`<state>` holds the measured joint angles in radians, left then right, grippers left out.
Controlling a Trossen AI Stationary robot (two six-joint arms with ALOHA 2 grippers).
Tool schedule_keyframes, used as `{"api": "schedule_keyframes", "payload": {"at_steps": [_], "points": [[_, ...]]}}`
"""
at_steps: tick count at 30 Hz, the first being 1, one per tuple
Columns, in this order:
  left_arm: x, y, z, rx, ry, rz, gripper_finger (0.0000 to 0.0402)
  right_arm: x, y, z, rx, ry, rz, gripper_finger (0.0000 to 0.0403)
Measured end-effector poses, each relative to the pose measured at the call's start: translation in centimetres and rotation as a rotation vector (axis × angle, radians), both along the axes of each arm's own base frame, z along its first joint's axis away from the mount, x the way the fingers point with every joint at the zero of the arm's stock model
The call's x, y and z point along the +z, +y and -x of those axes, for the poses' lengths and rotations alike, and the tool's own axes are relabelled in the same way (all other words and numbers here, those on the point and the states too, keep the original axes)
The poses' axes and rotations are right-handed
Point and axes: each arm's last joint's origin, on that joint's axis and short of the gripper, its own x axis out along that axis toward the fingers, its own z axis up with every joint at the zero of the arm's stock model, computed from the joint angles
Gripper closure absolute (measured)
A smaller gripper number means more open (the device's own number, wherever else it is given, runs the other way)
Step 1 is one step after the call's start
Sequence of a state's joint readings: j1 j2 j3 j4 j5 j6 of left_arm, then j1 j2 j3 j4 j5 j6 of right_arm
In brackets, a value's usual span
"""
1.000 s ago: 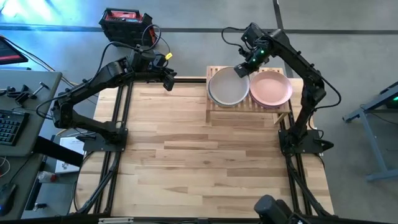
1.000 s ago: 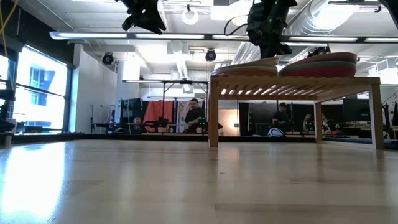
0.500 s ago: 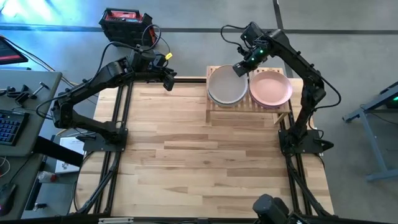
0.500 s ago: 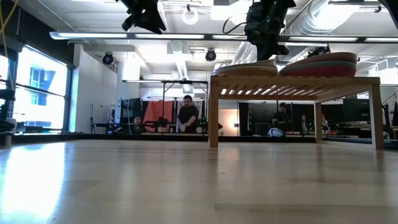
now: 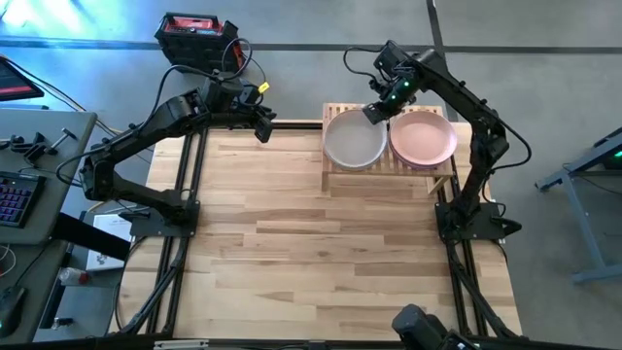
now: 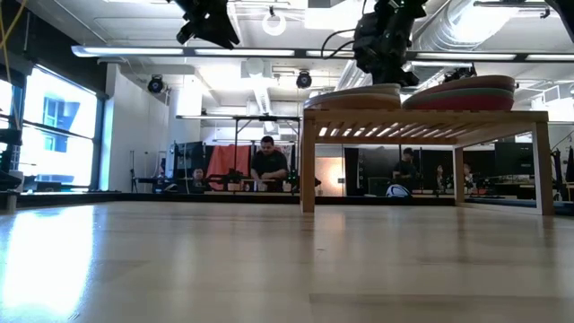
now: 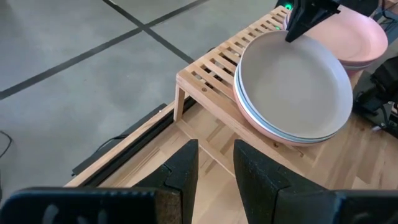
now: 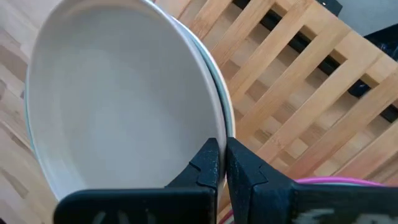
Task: Place and stack plates onto a shelf
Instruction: Stack the gray plate on top of the blue plate on the shelf
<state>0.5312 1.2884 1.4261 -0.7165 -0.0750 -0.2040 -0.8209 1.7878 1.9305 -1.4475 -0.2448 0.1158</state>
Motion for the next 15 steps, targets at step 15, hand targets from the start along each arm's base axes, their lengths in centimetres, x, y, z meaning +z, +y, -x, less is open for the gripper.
{"api": "schedule_keyframes", "payload": {"at_steps": [15], "points": [[0.04,0.12,0.06,0.005,0.047,-0.074,0.0312,-0.05,0.51,-0.32,0.001,0.022,-0.005,0.0402]]}}
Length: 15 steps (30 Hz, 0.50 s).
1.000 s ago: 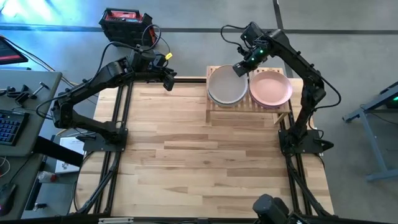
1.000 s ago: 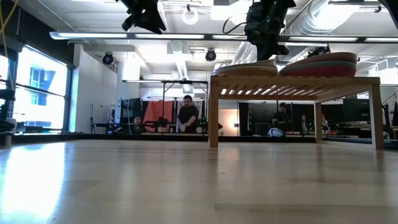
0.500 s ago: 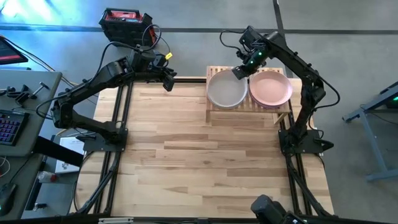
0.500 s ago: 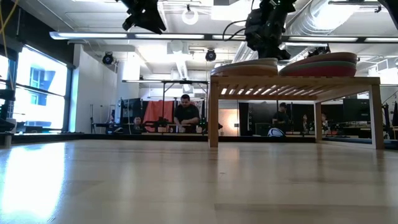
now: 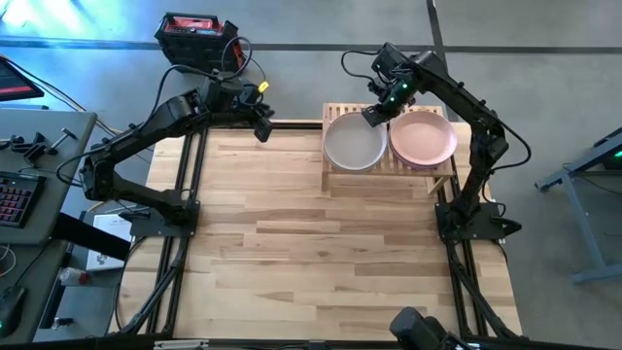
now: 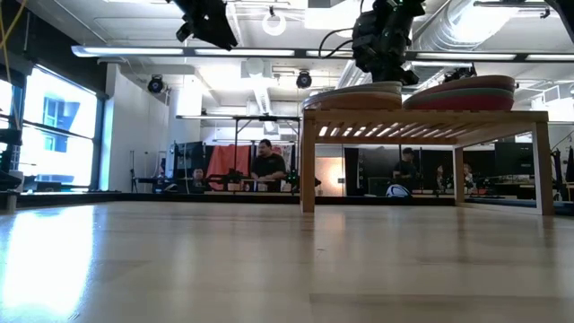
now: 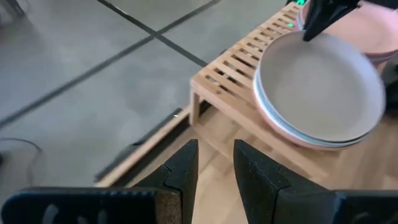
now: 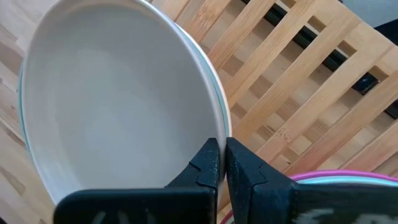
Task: Place and stack plates onto a shelf
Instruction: Stack the gray plate on top of the blue plate on the shelf
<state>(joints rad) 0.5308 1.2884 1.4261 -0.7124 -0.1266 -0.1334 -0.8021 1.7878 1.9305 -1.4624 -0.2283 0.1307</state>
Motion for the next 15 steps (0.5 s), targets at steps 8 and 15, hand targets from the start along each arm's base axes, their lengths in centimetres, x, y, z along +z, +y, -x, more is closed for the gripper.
{"api": "schedule_keyframes", "payload": {"at_steps": [8,15], "points": [[0.07,0.04,-0.02,-0.006,0.015,-0.032,0.0312,0.0,0.0,0.0,0.0,0.0,0.0,0.0402],[0.07,0.03,-0.03,-0.007,0.015,-0.032,0.0312,-0.01,0.03,0.03,0.0,0.004,-0.004,0.0402]]}}
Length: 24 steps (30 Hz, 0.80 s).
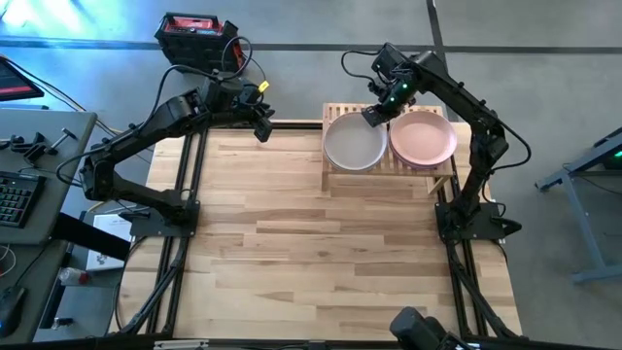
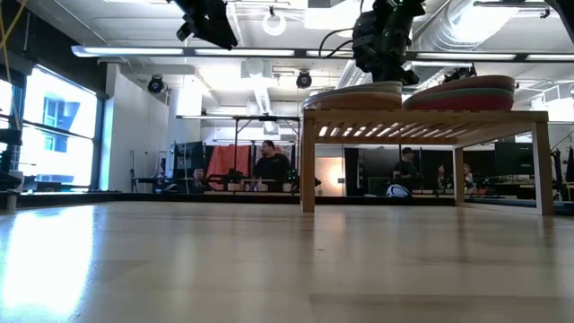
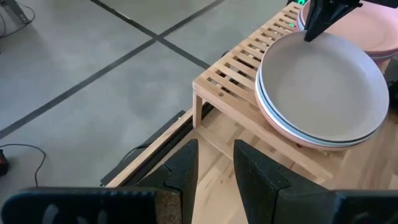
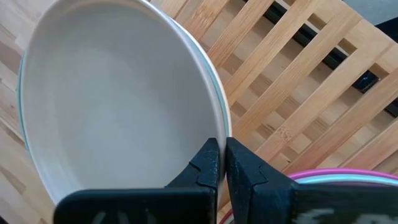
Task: Place and stack plates onto a shelf
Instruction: Stack the gray plate on top of the blue plate on the shelf
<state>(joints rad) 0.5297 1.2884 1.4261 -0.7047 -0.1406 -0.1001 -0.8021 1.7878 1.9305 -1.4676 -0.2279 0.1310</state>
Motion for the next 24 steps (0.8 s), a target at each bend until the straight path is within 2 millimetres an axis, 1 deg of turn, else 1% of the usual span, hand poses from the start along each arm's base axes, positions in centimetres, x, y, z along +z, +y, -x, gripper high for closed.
{"api": "schedule_keyframes", "payload": {"at_steps": [19,21,24], "points": [[0.0,0.0,0.0,0.001,0.0,0.0,0.0312,0.02,-0.11,-0.05,-0.004,-0.002,0.015,0.0402],[0.0,0.0,0.0,0.001,0.0,0.0,0.0312,0.03,-0.12,-0.06,-0.004,-0.002,0.016,0.0396],[0.0,0.0,0.0,0.001,0.0,0.0,0.0312,0.04,-0.18,0.01,-0.006,-0.002,0.017,0.0371]]}}
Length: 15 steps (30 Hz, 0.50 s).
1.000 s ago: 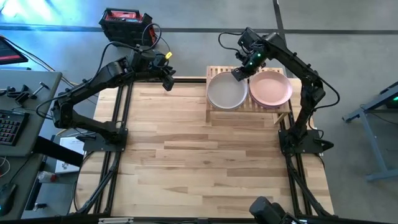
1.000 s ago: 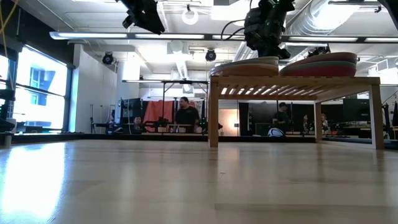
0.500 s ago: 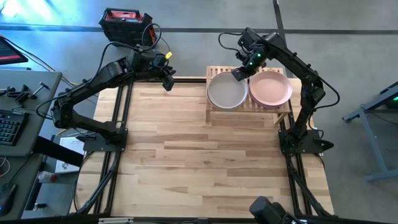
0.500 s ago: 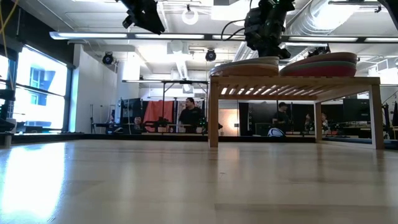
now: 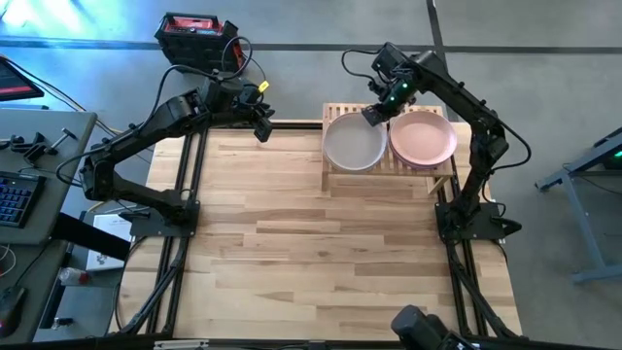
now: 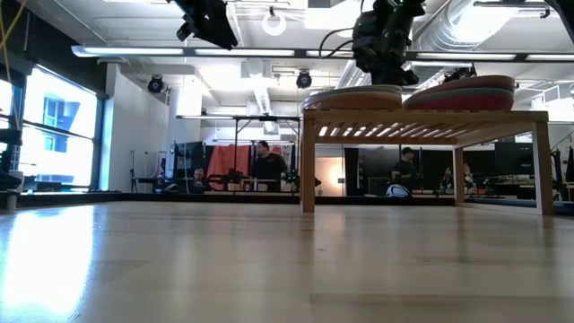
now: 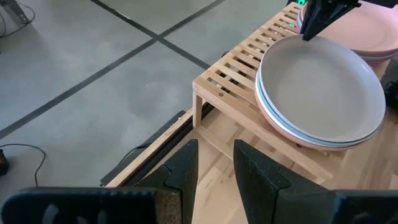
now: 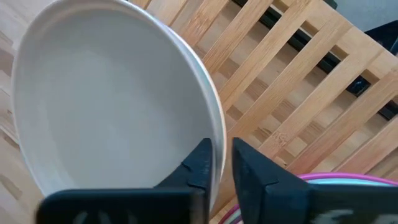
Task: Place and stack plates onto a shelf
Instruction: Stack the gray plate on top of the blue plate on the shelf
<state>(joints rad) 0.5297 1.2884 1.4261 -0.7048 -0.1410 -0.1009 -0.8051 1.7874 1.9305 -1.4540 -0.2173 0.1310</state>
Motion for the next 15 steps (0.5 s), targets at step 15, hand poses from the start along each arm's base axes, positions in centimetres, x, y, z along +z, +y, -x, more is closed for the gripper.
{"api": "schedule_keyframes", "payload": {"at_steps": [15], "points": [[0.0,0.0,0.0,0.0,0.0,0.0,0.0312,3.5,0.1,1.0,-0.005,-0.055,0.078,0.0273]]}}
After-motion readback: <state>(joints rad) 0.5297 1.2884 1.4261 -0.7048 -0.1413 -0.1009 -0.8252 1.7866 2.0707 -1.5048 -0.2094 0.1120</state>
